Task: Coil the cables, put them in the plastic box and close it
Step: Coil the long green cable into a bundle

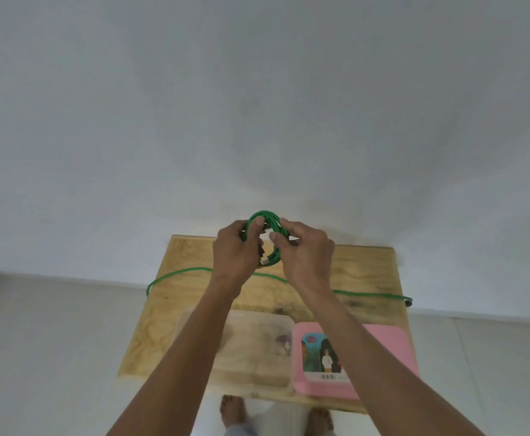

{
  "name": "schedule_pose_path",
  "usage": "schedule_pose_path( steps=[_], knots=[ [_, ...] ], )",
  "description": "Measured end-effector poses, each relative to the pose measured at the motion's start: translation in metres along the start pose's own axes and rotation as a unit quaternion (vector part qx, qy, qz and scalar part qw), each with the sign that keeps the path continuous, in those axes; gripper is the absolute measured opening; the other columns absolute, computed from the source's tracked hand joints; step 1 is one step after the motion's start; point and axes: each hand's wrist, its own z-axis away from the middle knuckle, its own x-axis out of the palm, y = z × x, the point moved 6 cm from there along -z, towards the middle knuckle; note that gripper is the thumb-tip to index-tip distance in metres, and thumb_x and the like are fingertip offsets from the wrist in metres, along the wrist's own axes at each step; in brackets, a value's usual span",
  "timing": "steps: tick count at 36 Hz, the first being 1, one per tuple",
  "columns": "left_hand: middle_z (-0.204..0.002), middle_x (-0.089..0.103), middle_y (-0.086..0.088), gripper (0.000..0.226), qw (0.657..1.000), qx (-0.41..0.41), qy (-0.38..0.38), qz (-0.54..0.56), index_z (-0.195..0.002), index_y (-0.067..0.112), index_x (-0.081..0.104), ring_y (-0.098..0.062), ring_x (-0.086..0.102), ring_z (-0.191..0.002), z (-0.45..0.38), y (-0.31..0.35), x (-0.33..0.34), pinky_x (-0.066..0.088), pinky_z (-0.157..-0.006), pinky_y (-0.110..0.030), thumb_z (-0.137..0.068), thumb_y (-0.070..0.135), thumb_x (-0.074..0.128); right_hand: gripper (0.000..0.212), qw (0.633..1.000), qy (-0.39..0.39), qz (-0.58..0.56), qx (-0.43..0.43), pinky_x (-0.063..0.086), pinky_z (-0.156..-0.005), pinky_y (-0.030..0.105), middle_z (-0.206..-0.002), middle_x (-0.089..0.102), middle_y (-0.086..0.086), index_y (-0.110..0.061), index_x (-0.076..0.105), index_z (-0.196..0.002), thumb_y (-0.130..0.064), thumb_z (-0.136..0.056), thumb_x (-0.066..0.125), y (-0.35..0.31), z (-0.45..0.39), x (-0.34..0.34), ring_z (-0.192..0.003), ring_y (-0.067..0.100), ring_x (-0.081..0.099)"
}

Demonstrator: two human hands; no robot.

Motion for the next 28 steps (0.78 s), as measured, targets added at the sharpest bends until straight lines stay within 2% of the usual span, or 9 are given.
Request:
schedule_pose_path(
  steps=[3,7,10,14,18,21,23,28],
  knots=[
    [-0.075,0.072,-0.006,0.028,0.999,-0.017,-0.031,0.0,-0.098,0.014,0.073,-0.018,0.068,-0.063,0.008,-0.015,-0.002,0.063,-0.064,-0.046,-0.097,0.04,0.062,0.033,1.0,-0.008,0.008,0.005,0.044,-0.06,-0.002,-0.104,0.076,0.0,-0.015,0.074,-0.117,-0.018,-0.084,0.078,0.013,0.008,0.001,-0.061,-0.002,0.063],
    [-0.075,0.069,-0.009,0.023,0.999,-0.03,-0.027,0.001,-0.107,0.008,0.073,-0.025,0.071,-0.061,0.02,-0.03,-0.012,0.063,-0.054,-0.044,-0.097,0.026,0.064,0.032,0.999,-0.031,0.022,0.005,0.045,-0.063,0.0,-0.105,0.076,-0.002,-0.017,0.073,-0.118,-0.019,-0.087,0.075,0.02,0.022,0.011,-0.066,0.005,0.067],
    [-0.072,0.07,-0.009,0.02,0.999,-0.034,-0.006,-0.007,-0.105,0.008,0.075,-0.023,0.07,-0.058,0.024,-0.039,-0.018,0.062,-0.053,-0.043,-0.097,0.023,0.065,0.032,0.998,-0.044,0.042,0.004,0.056,-0.083,0.02,-0.115,0.074,-0.003,-0.02,0.07,-0.124,-0.02,-0.091,0.069,0.023,0.035,0.023,-0.084,0.012,0.073],
    [-0.069,0.069,-0.01,0.02,0.998,-0.059,-0.029,0.006,-0.104,0.008,0.075,-0.017,0.069,-0.056,0.026,-0.054,-0.027,0.062,-0.055,-0.039,-0.096,0.024,0.066,0.031,0.997,-0.042,0.059,0.002,0.054,-0.08,0.019,-0.113,0.075,0.0,-0.019,0.069,-0.124,-0.017,-0.093,0.067,0.029,0.048,0.034,-0.085,0.014,0.072],
    [-0.064,0.071,-0.009,0.017,0.994,-0.082,-0.065,-0.004,-0.098,0.008,0.076,-0.022,0.072,-0.061,0.022,-0.073,-0.043,0.064,-0.06,-0.042,-0.093,0.023,0.07,0.027,0.997,-0.019,0.076,0.01,0.057,-0.09,0.035,-0.111,0.076,0.002,-0.015,0.073,-0.118,-0.015,-0.091,0.069,0.036,0.065,0.051,-0.093,0.018,0.072],
    [-0.064,0.073,-0.01,0.012,0.991,-0.091,-0.098,-0.015,-0.089,0.012,0.075,-0.026,0.073,-0.064,0.02,-0.091,-0.054,0.064,-0.066,-0.045,-0.092,0.023,0.072,0.027,0.996,-0.016,0.091,0.02,0.057,-0.09,0.032,-0.11,0.076,0.002,-0.014,0.074,-0.116,-0.015,-0.09,0.07,0.043,0.08,0.067,-0.093,0.017,0.072],
    [-0.064,0.073,-0.01,0.014,0.988,-0.1,-0.119,-0.018,-0.093,0.009,0.075,-0.026,0.074,-0.064,0.019,-0.105,-0.062,0.064,-0.067,-0.047,-0.092,0.023,0.072,0.025,0.995,-0.013,0.09,0.035,0.056,-0.089,0.03,-0.109,0.076,0.003,-0.014,0.075,-0.114,-0.015,-0.089,0.071,0.05,0.088,0.077,-0.092,0.017,0.072],
    [-0.071,0.076,-0.011,0.021,0.973,-0.111,-0.2,-0.035,-0.098,0.01,0.075,-0.026,0.075,-0.073,0.023,-0.131,-0.074,0.064,-0.067,-0.045,-0.095,0.029,0.067,0.024,0.993,-0.002,0.074,0.091,0.047,-0.073,0.014,-0.106,0.076,0.005,-0.011,0.076,-0.111,-0.009,-0.088,0.072,0.07,0.111,0.095,-0.082,0.014,0.068]
  ],
)
